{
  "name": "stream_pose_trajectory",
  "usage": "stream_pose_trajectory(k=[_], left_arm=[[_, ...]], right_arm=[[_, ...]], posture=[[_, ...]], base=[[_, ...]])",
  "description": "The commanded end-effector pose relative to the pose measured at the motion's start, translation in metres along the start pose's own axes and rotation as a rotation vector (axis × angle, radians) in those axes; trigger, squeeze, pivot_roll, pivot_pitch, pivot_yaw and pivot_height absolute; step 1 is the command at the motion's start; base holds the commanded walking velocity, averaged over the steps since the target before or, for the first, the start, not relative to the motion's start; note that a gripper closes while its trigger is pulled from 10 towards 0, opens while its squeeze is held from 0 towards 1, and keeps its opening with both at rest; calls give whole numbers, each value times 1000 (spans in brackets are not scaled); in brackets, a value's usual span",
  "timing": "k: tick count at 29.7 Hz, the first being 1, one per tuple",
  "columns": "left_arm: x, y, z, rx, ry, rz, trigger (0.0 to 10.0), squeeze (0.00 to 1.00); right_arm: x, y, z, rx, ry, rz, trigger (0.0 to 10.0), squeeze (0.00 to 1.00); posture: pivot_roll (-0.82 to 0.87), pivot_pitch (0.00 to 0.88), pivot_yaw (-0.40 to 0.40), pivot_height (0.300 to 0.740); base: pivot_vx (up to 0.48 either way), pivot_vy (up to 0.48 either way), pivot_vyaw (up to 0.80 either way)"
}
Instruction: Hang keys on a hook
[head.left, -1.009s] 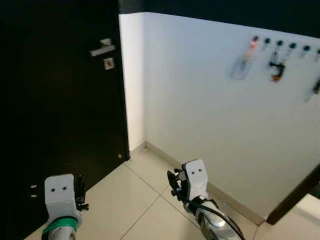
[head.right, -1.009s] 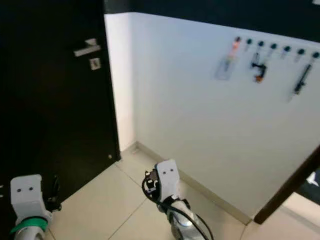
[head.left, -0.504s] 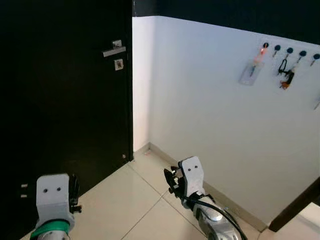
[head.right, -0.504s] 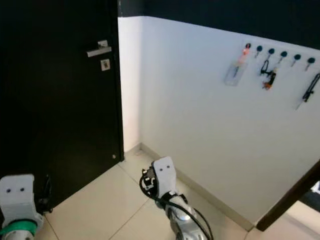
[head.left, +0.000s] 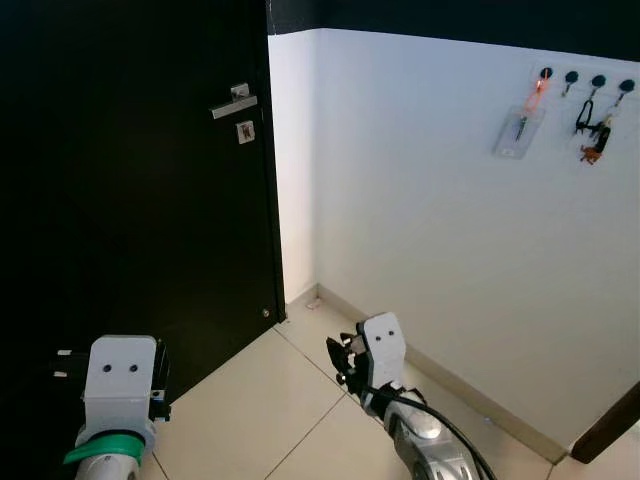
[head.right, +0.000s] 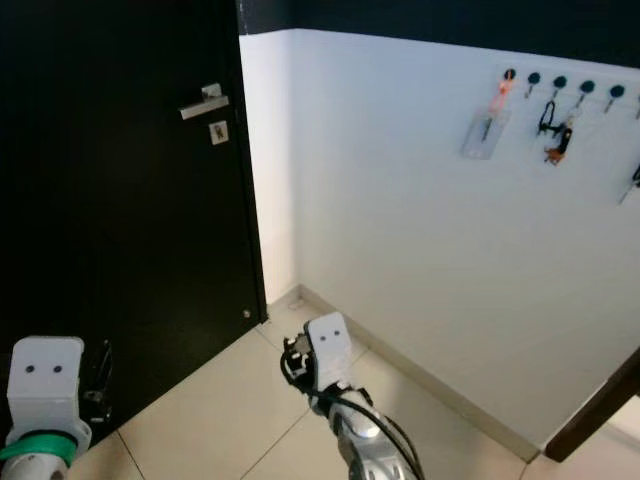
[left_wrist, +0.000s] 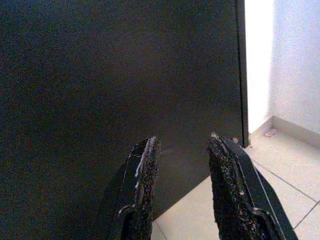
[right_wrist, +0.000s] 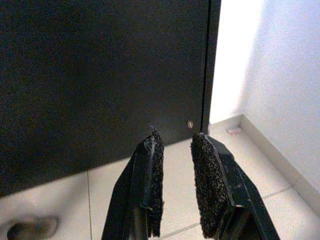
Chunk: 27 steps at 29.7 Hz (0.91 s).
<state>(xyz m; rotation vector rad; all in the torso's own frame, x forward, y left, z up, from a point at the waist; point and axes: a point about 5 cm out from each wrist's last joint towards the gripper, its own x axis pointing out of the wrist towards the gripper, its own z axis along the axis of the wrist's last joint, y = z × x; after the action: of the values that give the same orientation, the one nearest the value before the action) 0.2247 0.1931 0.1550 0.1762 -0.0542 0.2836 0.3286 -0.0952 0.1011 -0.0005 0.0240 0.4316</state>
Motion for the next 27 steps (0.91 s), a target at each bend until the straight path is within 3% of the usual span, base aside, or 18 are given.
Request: stream_pose_trajectory(k=[1, 3, 5, 6, 8, 12, 17, 27], left_arm=[[5, 8, -8, -54, 15, 30, 10000, 0], [11, 11, -34, -77, 78, 67, 10000, 0], [11, 11, -34, -77, 78, 67, 10000, 0], [18, 9, -47, -102, 115, 77, 10000, 0], [18, 9, -47, -102, 115, 77, 10000, 0], [26, -6, -52, -69, 122, 25, 10000, 0], [23, -3, -54, -115, 141, 60, 10000, 0], [26, -8, -57, -137, 123, 11, 10000, 0]], right_arm=[[2, 2, 0, 62, -3, -21, 10000, 0], [5, 1, -1, 123, 4, -55, 10000, 0], [5, 1, -1, 123, 4, -55, 10000, 0], [7, 4, -1, 103, 12, -37, 10000, 0], [7, 4, -1, 103, 12, -37, 10000, 0], [4, 7, -1, 72, 4, -39, 10000, 0], [2, 5, -2, 69, -3, -51, 10000, 0], [1, 3, -1, 60, -2, -60, 10000, 0]], posture=[[5, 18, 106, 740], [-23, 11, 94, 740], [-23, 11, 94, 740], [-40, 23, 100, 740], [-40, 23, 100, 740], [-67, 34, 111, 740], [-49, 40, 122, 740], [-65, 61, 138, 740]], base=[[0, 0, 0], [0, 0, 0], [0, 0, 0], [0, 0, 0], [0, 0, 0], [0, 0, 0], [0, 0, 0], [0, 0, 0]])
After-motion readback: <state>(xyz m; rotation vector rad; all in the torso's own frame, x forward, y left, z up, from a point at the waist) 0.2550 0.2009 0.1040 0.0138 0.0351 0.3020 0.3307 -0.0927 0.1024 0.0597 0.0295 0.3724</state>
